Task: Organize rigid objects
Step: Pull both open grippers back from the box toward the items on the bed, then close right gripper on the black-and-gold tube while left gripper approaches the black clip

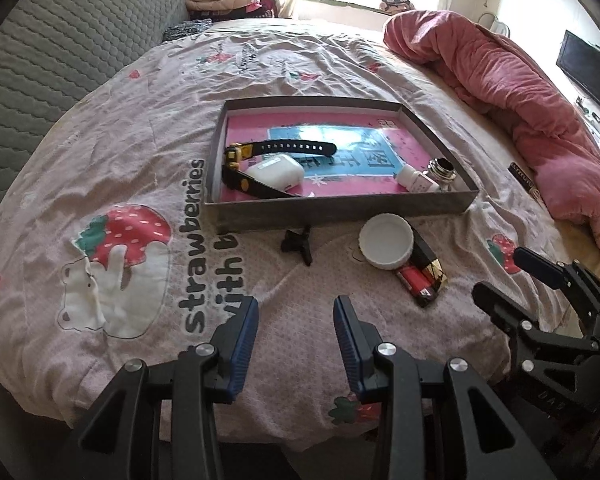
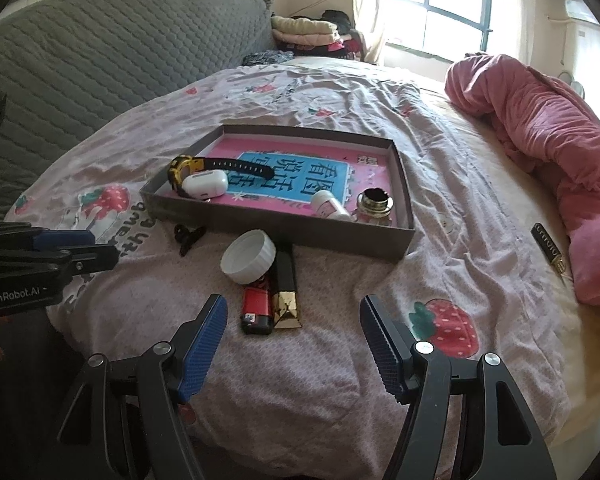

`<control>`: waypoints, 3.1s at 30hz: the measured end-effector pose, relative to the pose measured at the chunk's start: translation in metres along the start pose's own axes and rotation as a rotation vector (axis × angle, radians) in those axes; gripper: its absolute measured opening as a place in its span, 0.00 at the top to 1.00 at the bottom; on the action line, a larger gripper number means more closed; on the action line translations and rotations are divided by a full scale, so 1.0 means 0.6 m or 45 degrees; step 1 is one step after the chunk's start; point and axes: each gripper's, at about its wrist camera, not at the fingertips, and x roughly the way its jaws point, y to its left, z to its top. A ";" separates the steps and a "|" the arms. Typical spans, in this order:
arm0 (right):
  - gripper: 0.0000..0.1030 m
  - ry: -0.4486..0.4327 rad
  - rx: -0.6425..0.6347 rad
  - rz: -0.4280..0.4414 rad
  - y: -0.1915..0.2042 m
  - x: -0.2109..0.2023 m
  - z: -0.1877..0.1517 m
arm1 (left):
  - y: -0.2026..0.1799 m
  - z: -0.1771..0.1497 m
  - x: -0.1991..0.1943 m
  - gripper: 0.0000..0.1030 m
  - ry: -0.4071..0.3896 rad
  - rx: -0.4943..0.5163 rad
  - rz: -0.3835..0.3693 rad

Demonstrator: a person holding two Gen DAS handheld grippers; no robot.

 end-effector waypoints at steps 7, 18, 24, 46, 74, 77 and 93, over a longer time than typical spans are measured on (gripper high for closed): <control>0.32 0.035 0.006 -0.010 -0.002 0.031 -0.007 | -0.006 -0.002 0.027 0.62 0.002 0.001 -0.020; 0.32 0.087 0.019 -0.024 -0.015 0.084 -0.008 | 0.000 0.007 0.067 0.62 0.011 -0.022 -0.038; 0.38 0.104 0.016 -0.038 -0.019 0.104 -0.007 | 0.012 0.021 0.086 0.62 0.000 -0.037 -0.032; 0.40 0.097 -0.019 -0.061 -0.022 0.152 0.009 | 0.023 0.042 0.128 0.62 0.009 -0.094 -0.089; 0.58 0.092 -0.044 -0.027 -0.024 0.170 0.008 | 0.030 0.055 0.168 0.62 0.028 -0.099 -0.073; 0.59 0.092 -0.042 -0.014 -0.026 0.172 0.008 | 0.030 0.056 0.172 0.62 0.026 -0.099 -0.071; 0.78 0.119 0.064 0.125 -0.054 0.164 0.011 | 0.014 0.064 0.185 0.62 0.004 -0.024 -0.003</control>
